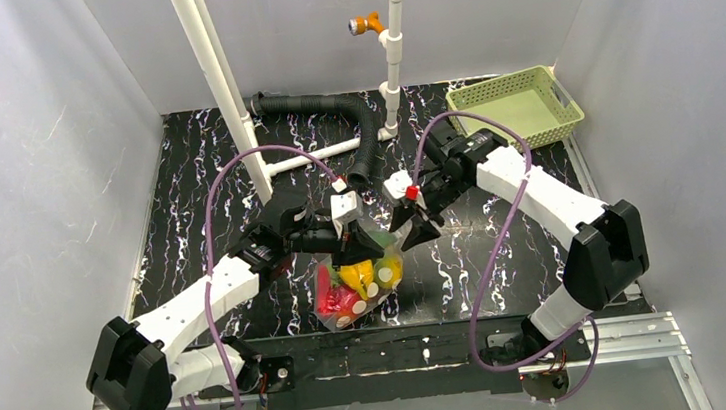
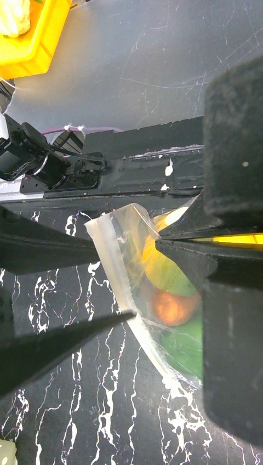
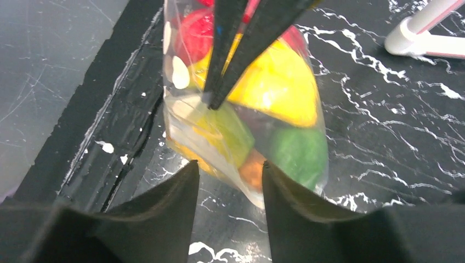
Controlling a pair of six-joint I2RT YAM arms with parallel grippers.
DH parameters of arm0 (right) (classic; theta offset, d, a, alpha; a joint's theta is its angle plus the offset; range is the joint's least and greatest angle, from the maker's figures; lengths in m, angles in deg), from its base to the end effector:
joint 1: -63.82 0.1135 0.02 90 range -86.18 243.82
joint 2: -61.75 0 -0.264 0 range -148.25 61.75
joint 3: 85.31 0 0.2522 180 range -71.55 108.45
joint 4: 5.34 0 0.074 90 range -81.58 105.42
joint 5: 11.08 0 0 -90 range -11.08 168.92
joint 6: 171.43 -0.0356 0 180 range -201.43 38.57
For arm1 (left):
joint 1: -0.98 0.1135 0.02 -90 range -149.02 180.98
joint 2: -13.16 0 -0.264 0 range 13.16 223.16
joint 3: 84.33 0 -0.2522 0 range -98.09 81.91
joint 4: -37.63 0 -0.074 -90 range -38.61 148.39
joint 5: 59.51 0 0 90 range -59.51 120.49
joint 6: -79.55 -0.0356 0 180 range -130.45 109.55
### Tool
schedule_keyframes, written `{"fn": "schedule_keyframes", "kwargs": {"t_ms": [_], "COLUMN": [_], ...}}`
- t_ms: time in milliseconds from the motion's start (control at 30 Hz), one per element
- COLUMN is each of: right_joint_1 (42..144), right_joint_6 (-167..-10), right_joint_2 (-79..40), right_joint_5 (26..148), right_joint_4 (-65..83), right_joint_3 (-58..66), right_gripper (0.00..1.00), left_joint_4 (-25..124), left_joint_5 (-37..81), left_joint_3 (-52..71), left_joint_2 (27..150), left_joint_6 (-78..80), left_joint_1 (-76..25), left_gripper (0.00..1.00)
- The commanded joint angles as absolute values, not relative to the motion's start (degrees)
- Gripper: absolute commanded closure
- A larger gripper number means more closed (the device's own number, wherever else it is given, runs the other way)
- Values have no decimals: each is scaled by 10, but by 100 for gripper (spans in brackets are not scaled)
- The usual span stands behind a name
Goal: Open the zip-top bag and remove the fake food
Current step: Pick up the zipper food storage bag at the center of the board.
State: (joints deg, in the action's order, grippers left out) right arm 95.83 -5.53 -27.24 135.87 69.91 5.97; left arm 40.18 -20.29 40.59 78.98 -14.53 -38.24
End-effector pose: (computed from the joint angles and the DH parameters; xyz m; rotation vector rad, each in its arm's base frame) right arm 0.2341 0.1815 0.2982 -1.9791 1.2080 1.0333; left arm 0.1790 -0.1817 0.2852 1.2675 1.3961 -1.2204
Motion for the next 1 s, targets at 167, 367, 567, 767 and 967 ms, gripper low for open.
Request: {"fn": "schedule_keyframes", "kwargs": {"t_ms": [167,367,567,767,967], "right_joint_1": [982,979,940,925,927], "right_joint_6": [-118,-233,-320,-366,-405], "right_joint_2": [-275,-246,-192,-153,-149], "right_joint_5": [1370,1320,1247,1163,1103], "right_joint_4": [677,611,603,638,676], "right_joint_3": [36,26,50,87,136], "right_gripper": [83,99,99,99,99], "left_joint_4": [393,392,407,452,464], "left_joint_5": [-206,-165,-97,-21,9], "left_joint_3": [399,407,414,395,378], "left_joint_2": [752,732,688,641,641], "left_joint_6": [-143,-119,-83,-90,-87], "left_joint_1": [-383,-382,-381,-376,-375], "left_gripper": [100,98,14,2,2]}}
